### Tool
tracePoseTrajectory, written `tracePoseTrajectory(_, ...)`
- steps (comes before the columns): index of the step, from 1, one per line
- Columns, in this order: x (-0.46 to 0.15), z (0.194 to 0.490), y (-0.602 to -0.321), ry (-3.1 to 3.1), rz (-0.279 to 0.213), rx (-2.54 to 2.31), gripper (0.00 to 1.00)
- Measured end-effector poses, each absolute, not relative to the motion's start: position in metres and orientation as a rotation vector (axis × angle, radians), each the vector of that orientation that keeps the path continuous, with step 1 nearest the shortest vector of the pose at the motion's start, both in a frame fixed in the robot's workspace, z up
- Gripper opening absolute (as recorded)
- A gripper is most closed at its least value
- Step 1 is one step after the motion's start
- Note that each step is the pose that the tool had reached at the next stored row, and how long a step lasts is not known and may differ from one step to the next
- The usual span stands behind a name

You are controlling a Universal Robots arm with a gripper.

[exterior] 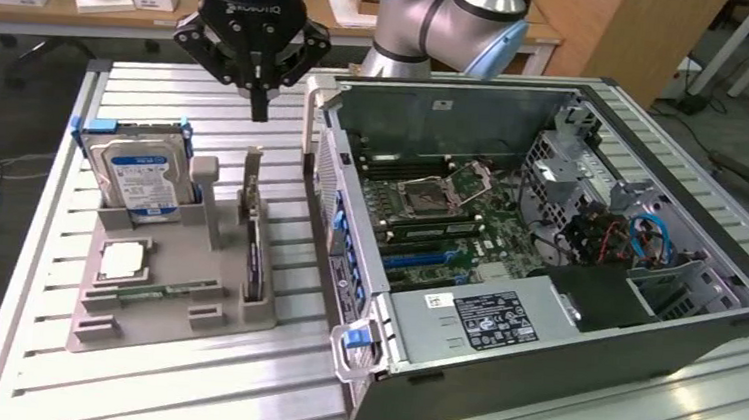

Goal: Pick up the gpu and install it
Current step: 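Reach for the gpu, then pick up the gpu and move the gpu toward the slot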

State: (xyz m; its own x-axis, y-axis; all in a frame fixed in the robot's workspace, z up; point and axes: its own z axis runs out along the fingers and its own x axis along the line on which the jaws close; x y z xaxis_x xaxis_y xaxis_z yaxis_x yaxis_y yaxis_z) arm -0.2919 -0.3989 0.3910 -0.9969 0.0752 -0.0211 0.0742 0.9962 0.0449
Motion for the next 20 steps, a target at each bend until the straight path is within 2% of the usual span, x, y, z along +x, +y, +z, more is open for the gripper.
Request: tracePoseTrajectory(20, -0.3019, 0.3908, -0.3988, 3.116, 0.069, 0.117, 0.11)
